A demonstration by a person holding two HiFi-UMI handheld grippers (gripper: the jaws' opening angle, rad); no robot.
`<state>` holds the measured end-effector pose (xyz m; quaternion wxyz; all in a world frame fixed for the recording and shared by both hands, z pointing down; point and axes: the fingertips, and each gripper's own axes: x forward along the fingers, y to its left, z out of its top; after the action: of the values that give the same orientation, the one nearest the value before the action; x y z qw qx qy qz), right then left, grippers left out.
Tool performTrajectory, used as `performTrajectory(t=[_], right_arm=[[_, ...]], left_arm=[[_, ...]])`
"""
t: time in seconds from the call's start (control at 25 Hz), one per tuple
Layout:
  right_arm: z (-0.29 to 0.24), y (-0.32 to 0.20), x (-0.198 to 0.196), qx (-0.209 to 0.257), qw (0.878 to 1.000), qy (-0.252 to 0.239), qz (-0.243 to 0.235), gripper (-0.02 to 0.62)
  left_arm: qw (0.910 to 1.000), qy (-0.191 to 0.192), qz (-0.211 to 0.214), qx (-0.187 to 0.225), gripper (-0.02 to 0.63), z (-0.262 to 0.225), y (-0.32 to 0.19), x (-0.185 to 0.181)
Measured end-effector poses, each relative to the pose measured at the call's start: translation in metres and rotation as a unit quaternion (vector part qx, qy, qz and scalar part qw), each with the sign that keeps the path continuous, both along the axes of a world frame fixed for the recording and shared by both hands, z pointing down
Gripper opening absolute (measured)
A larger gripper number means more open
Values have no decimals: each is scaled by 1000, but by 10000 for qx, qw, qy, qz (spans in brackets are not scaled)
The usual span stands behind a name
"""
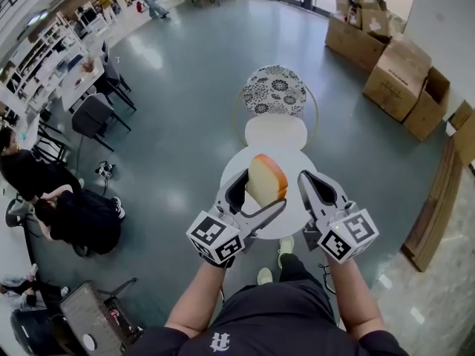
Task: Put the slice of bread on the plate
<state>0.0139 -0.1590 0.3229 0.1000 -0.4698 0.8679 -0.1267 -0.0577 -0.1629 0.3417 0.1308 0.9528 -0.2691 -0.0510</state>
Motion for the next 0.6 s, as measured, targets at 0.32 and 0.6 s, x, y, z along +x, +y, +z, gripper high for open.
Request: performTrajectory(t=[0.32,0.6], right_arm=[[16,-84,25,-138,9993,-6,-339,8],[38,-134,34,-319,9983,-37,-492,8]], left_arm=[[9996,-85,-248,-74,480,22,-72,26],[9987,-234,-371,-270,480,59,-113,33]])
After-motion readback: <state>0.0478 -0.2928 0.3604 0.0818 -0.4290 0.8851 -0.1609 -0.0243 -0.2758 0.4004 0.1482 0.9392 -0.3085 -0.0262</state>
